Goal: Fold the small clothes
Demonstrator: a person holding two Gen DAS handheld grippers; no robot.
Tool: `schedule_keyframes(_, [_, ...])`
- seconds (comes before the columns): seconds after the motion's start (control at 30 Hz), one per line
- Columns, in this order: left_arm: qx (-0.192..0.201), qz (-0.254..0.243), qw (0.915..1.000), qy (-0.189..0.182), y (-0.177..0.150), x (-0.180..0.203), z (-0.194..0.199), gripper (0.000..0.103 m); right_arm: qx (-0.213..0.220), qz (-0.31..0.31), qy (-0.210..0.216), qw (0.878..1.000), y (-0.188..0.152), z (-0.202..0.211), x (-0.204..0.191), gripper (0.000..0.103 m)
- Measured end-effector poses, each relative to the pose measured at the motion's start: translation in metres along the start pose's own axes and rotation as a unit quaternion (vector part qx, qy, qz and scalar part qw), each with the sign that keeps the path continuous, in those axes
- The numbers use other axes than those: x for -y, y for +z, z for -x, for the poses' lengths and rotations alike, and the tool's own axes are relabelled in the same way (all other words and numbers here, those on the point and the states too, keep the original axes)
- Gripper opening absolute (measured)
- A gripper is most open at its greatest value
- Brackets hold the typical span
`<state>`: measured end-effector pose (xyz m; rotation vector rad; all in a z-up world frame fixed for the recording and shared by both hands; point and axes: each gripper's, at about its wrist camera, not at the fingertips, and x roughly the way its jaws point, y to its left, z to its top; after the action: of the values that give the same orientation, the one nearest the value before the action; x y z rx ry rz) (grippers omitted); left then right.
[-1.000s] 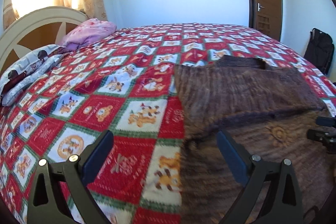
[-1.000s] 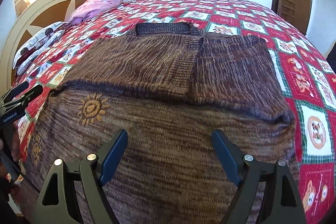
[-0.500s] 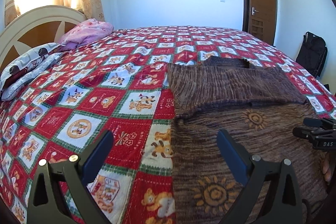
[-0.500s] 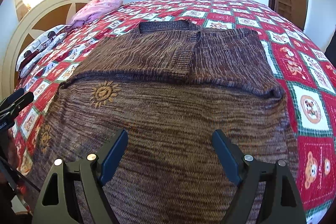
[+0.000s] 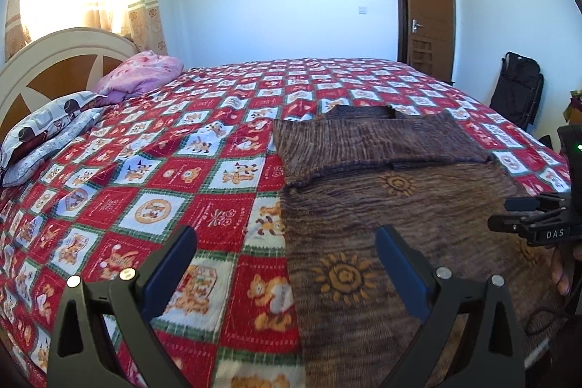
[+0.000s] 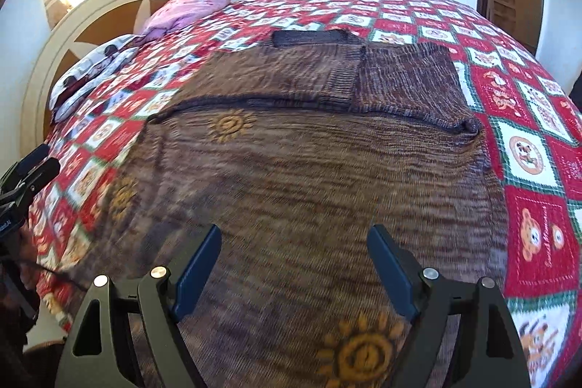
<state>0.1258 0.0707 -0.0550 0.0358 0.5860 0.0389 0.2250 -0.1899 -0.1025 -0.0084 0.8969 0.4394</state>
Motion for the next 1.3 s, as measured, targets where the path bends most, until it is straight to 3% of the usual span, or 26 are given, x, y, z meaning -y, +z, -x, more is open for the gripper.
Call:
schedule_keyframes(0.27, [0.007,-0.012,0.9994,-0.032,-0.025,0.002,0.041,0.101,-0.004,0.02,0.009,1.0,-0.027,0.032,-0.017,0.083])
schedule_keyframes(0.47, [-0.045,-0.032,0.997,-0.054,-0.053,0.012,0.044,0.101,-0.012,0.024,0.009,1.0,-0.05,0.045,-0.023,0.083])
schedule_keyframes(0.73, [-0.125,0.03,0.9876,-0.091,-0.074,0.007,0.034,0.099,-0.012,0.011,0.017,1.0,-0.07,0.052,-0.025,0.083])
schedule_keyframes(0.97, [-0.18,0.048,0.9759,-0.114,-0.091,0.012,0.023,0.074,-0.002,0.008,0.023,1.0,-0.077,0.057,-0.027,0.083])
schedule_keyframes(1.03, [-0.195,0.055,0.972,-0.119,-0.094,0.011,0.018,0.057,0.002,0.006,0.025,1.0,-0.078,0.058,-0.027,0.083])
schedule_keyframes(1.3, [-0.2,0.035,0.9744,-0.095,-0.096,0.02,0.019,0.055,0.003,0.007,0.031,0.999,-0.081,0.06,-0.029,0.083])
